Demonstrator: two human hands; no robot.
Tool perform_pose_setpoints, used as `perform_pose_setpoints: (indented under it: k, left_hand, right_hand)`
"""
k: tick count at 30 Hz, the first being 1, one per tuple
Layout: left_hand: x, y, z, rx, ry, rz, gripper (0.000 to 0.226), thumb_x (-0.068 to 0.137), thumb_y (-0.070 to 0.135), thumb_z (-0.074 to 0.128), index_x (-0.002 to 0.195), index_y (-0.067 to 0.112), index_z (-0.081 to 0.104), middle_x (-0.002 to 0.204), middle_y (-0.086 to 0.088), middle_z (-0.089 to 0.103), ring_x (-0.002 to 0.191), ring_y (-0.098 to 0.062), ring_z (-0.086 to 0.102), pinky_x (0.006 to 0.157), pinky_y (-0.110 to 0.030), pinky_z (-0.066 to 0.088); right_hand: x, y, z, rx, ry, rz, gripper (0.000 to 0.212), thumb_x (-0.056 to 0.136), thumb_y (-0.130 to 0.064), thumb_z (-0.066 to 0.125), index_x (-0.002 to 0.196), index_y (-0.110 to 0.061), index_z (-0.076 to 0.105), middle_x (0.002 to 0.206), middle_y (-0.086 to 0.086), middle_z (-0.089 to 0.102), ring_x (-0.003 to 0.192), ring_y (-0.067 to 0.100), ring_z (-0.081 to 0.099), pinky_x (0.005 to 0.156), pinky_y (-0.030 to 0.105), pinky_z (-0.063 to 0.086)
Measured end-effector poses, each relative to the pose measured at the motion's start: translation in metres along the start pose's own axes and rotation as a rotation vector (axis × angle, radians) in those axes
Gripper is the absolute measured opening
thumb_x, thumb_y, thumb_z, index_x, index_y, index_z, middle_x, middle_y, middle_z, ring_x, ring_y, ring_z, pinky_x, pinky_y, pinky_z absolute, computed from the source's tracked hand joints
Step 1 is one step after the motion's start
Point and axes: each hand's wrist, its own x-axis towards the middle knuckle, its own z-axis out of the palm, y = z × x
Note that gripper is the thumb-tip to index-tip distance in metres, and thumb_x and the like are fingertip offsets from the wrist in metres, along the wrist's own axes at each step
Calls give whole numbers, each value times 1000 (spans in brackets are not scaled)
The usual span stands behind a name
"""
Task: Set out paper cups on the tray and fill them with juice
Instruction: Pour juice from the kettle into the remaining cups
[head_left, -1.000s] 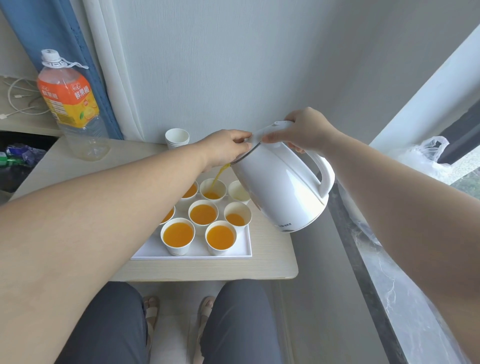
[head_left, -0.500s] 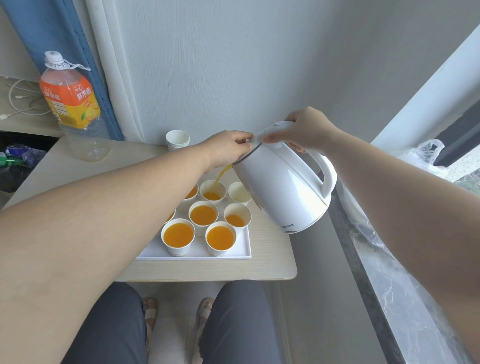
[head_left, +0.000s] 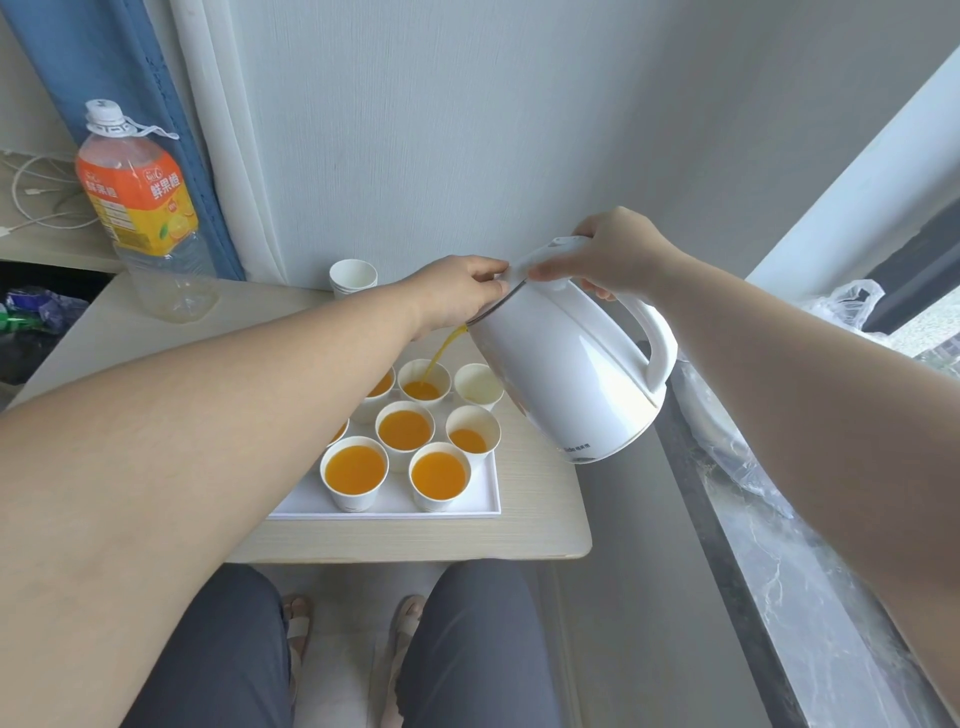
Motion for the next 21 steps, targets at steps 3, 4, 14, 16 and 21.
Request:
perform_pose_setpoints:
  k: [3,4,14,16,21]
  left_hand:
    - [1,0,1,3,0,0,45,97,28,51,141,21,46,141,0,50,128,-14,46,108,-27,36]
    - [1,0,1,4,0,2,45,97,28,51,141,21,46,141,0,50,128,-14,46,108,-27,36]
    - [3,-3,1,-52,25,1,41,96,25,54,137,22,51,136,-2,55,123,-14,51,104,-25,39]
    - [3,-4,0,-53,27,0,41,96,25,53,136,22,51,135,-2,55,123,-14,51,105,-26,39]
    - [4,-6,-1,-55,26,1,40,96,26,53,135,22,52,135,-1,56,123,-14,51,106,-28,39]
  right_hand:
    - [0,0,0,-11,-6,4,47,68,-47,79,56,-16,45,30,-9,41,44,14,42,42,22,33]
    - [0,0,0,-12,-5,5,47,68,-47,79,56,-16,45,29,-9,41,44,14,42,41,22,33]
    - [1,-2,2,-19,8,10,48,68,-46,79,55,-16,44,34,-8,41,42,14,42,42,23,32]
    - [1,-2,3,-20,9,13,48,68,-46,79,55,-16,44,33,-8,41,42,13,42,41,22,32]
    - [2,-5,3,-21,5,16,47,67,-47,79,57,-16,46,41,-5,45,41,12,41,35,18,30]
